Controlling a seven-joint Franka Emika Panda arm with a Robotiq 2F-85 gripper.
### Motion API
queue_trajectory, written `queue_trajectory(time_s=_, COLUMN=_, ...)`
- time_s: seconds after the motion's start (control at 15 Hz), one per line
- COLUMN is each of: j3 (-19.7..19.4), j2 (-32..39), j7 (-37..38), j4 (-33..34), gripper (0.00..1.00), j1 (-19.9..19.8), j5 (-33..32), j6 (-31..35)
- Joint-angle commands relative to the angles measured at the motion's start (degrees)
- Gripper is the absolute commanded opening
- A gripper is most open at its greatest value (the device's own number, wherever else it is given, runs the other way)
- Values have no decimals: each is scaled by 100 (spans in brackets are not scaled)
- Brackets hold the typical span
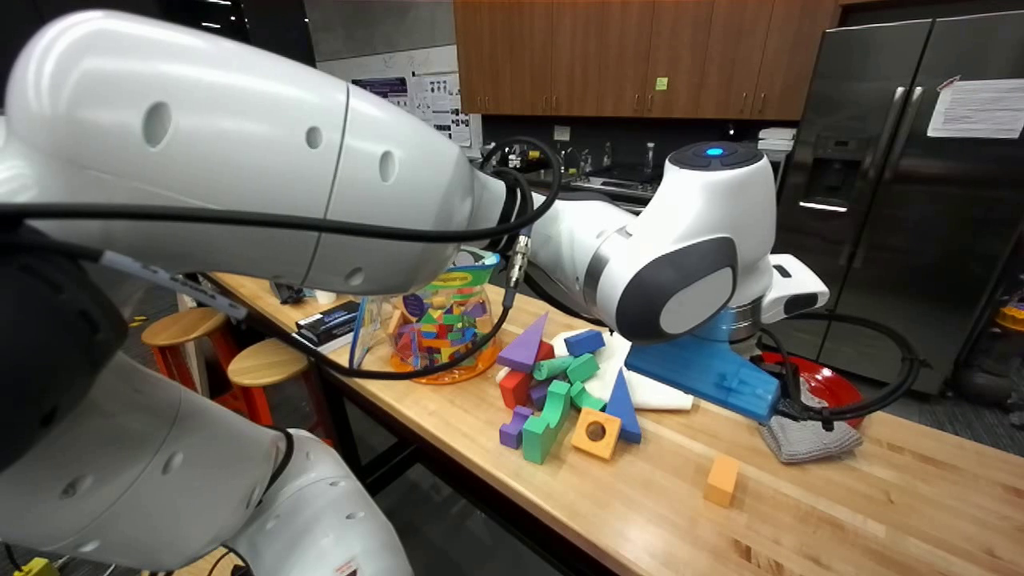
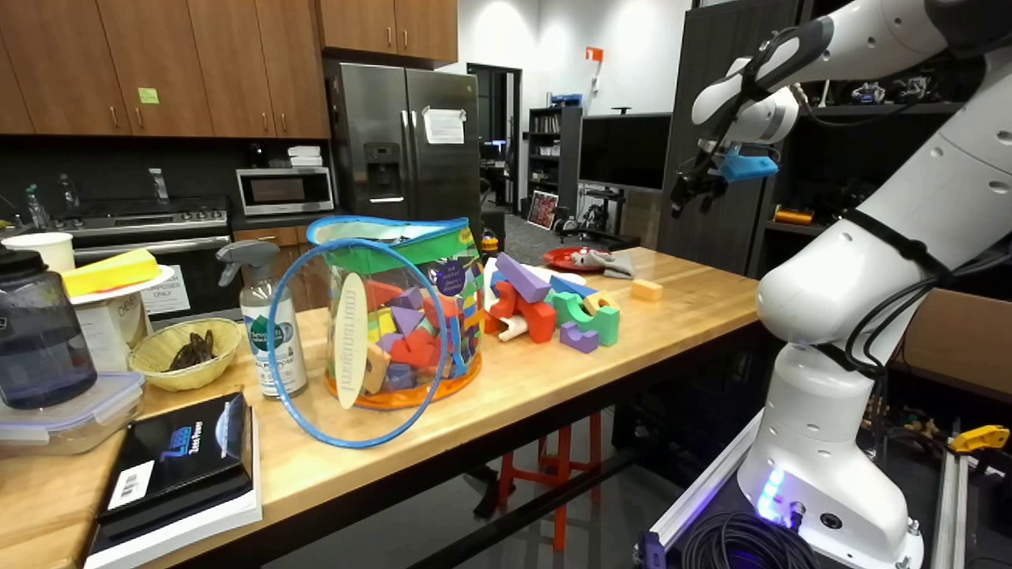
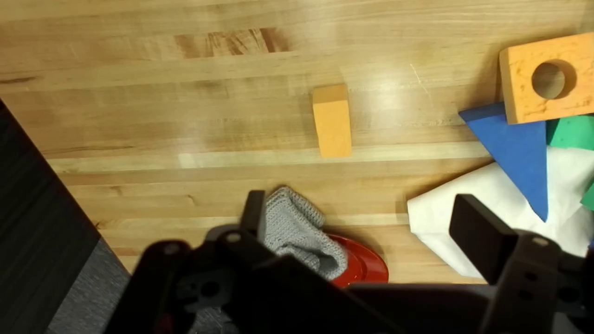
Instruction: Put the yellow block in the toy bag
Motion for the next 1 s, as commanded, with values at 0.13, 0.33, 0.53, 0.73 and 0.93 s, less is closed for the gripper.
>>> queue_trajectory(time_s=0.13, j3=-50, j2=358, j7=-72, j4=338, gripper=100, j1=-18, j5=121, j6=644)
queue_trajectory(time_s=0.33, j3=-102, j2=608, j7=-146, j4=497, gripper=100, j1=44, j5=185, j6=922)
queue_trajectory(time_s=0.53, j3=-125, j2=873, j7=-265, j4=481, gripper=100, j1=114, j5=268, j6=1168)
queue_trajectory(time_s=0.73, j3=-135, j2=1206, j7=-410, j4=443, gripper=100, j1=160, j5=347, j6=1369)
queue_trajectory(time_s=0.93, j3=-182, j2=1632, j7=-625, j4=488, gripper=100, j1=201, j5=537, j6=1673)
